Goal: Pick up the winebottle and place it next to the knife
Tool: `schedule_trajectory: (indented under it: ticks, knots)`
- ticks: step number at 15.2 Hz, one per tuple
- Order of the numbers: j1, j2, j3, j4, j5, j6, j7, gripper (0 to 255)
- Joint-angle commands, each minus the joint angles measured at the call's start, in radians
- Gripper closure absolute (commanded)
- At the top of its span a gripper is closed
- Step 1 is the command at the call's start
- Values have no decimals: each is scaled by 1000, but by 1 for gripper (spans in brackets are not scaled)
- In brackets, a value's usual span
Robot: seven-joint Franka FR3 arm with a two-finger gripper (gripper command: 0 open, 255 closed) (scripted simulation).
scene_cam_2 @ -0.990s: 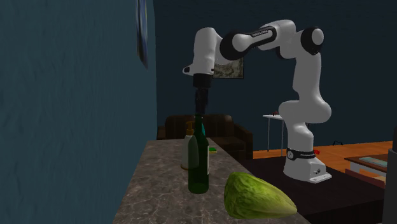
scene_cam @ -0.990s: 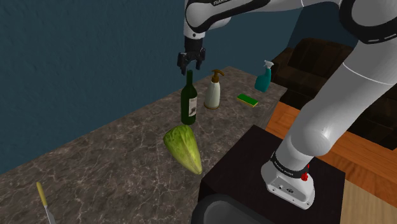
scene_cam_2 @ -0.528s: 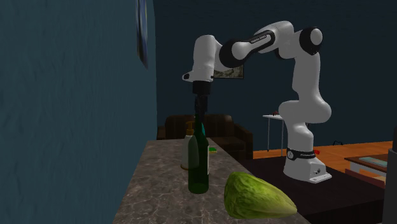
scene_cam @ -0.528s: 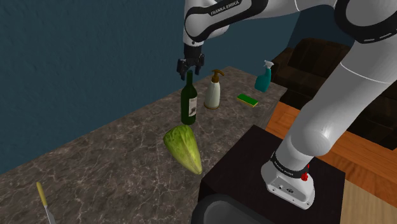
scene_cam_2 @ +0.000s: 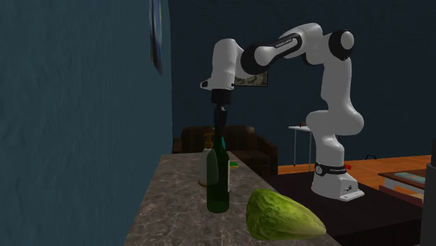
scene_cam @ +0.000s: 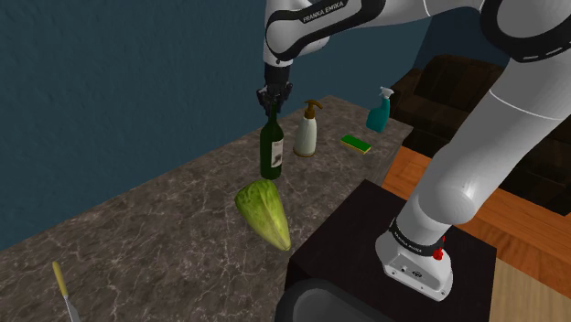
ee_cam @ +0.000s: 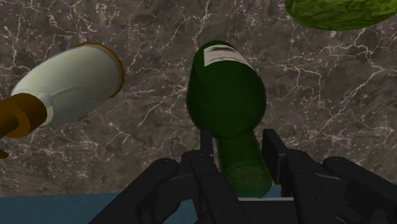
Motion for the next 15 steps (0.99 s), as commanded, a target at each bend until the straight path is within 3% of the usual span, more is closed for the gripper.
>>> schedule_trajectory:
  ticks: [1, 8, 15]
  knots:
    - [0, 0, 0, 0, 0, 0, 0, 255]
    - [0, 0, 0, 0, 0, 0, 0, 255]
    - [0, -22, 0, 71, 1, -93, -1, 255]
